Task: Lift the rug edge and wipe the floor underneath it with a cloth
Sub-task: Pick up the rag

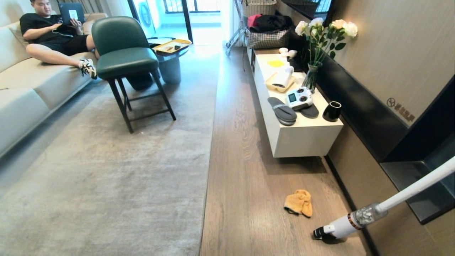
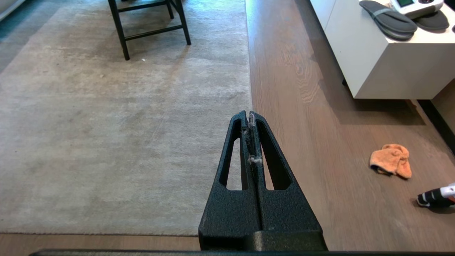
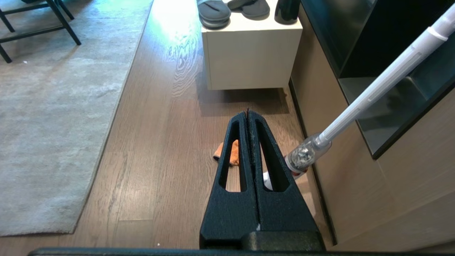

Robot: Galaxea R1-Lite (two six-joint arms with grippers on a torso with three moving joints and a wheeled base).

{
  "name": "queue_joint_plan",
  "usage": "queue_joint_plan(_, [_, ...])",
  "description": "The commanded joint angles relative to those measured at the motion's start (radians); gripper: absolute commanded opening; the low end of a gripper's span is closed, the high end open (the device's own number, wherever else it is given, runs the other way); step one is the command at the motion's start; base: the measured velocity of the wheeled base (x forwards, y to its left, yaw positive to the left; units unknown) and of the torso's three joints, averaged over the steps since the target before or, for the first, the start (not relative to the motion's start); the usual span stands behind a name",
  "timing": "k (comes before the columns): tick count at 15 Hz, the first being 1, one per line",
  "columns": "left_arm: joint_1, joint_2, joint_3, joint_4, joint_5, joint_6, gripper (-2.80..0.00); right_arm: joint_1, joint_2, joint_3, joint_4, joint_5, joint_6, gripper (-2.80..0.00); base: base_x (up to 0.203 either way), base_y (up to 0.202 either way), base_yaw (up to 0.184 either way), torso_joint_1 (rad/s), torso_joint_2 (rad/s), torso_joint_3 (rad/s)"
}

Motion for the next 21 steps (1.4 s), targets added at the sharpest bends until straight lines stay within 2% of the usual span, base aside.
queue_joint_plan(1, [0.0,0.0,0.0,0.0,0.0,0.0,-2.8,0.0,0.001,0.0,0.0,-0.001,-0.001,-2.8,0.0,0.0,0.0,-0.116,0.47,0.364])
queue_joint_plan(15, [0.0,0.0,0.0,0.0,0.0,0.0,-2.8,0.0,0.001,0.0,0.0,-0.001,-0.001,-2.8,0.0,0.0,0.0,-0.027,0.43,0.415])
queue_joint_plan(21, [0.0,0.0,0.0,0.0,0.0,0.0,-2.8,0.001,0.001,0.0,0.0,0.0,0.001,-2.8,0.0,0.0,0.0,0.0,0.02,0.029])
